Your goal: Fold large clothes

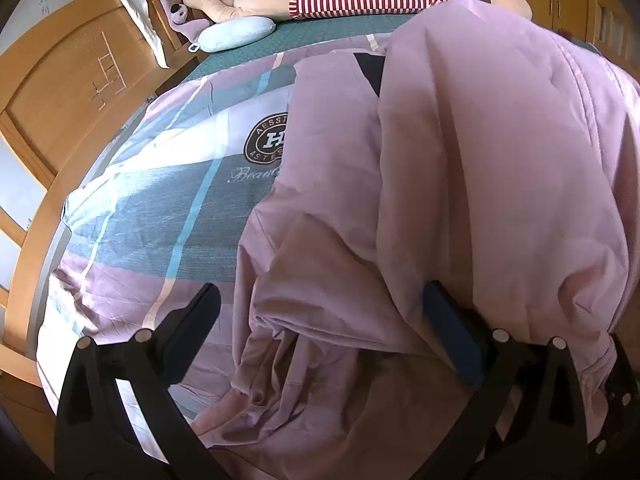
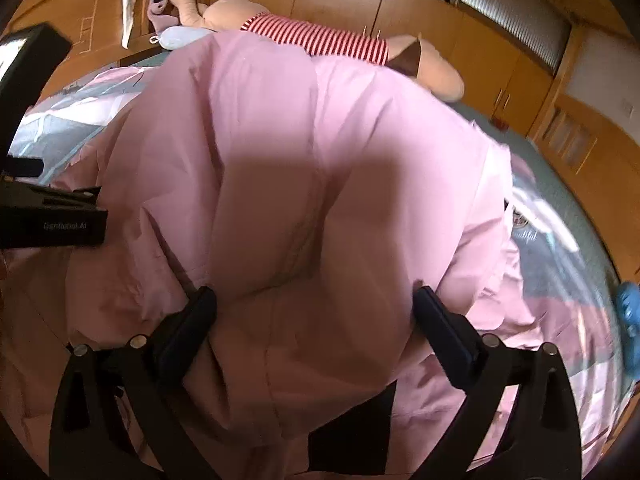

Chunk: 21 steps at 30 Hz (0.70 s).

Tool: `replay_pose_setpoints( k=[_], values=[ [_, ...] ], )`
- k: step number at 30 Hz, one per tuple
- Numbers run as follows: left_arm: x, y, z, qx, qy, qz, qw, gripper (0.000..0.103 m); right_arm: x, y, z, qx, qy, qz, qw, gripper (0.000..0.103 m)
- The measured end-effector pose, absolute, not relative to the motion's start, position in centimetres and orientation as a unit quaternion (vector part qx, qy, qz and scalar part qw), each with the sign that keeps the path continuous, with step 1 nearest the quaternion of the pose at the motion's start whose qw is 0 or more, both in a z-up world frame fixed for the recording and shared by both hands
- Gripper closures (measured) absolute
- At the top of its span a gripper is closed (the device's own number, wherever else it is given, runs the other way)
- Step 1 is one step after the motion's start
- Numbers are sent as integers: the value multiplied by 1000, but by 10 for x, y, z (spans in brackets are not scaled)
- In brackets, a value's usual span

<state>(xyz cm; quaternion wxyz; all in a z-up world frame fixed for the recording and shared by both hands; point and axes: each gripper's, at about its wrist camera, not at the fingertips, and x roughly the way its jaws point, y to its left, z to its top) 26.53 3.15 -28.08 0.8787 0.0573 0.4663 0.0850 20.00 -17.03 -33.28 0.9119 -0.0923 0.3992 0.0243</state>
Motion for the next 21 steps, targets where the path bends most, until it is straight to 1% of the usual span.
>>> replay_pose_setpoints(
  k=[3,5,7,9,11,13,14,15,16,17,21],
  values=[
    [255,33,-266,40,443,91,891,2,200,-174,-331,-82,400,29,912,1],
    [249,31,-257,41,419,90,903,2,198,-179,-318,-63,389,38,918,1],
    [248,30,-254,42,408,86,908,2,186,-189,-302,-36,357,32,933,1],
    [252,28,-262,44,426,79,900,2,181,-204,-286,-4,322,16,947,1],
    [259,27,-276,42,451,72,888,2,189,-215,-290,11,343,2,939,1],
    [262,29,-285,30,459,66,885,2,199,-222,-307,20,390,-13,921,1],
    [263,30,-287,25,464,63,883,2,208,-224,-324,23,434,-27,900,1],
    [264,32,-285,16,469,62,881,2,213,-228,-336,39,461,-24,886,1],
    [263,34,-282,9,468,62,882,2,215,-235,-342,68,468,-22,881,1],
    [260,36,-277,-1,460,66,885,2,215,-237,-341,81,470,-20,878,1],
    [235,36,-240,-21,362,63,930,2,214,-234,-336,63,470,-21,880,1]
  ],
)
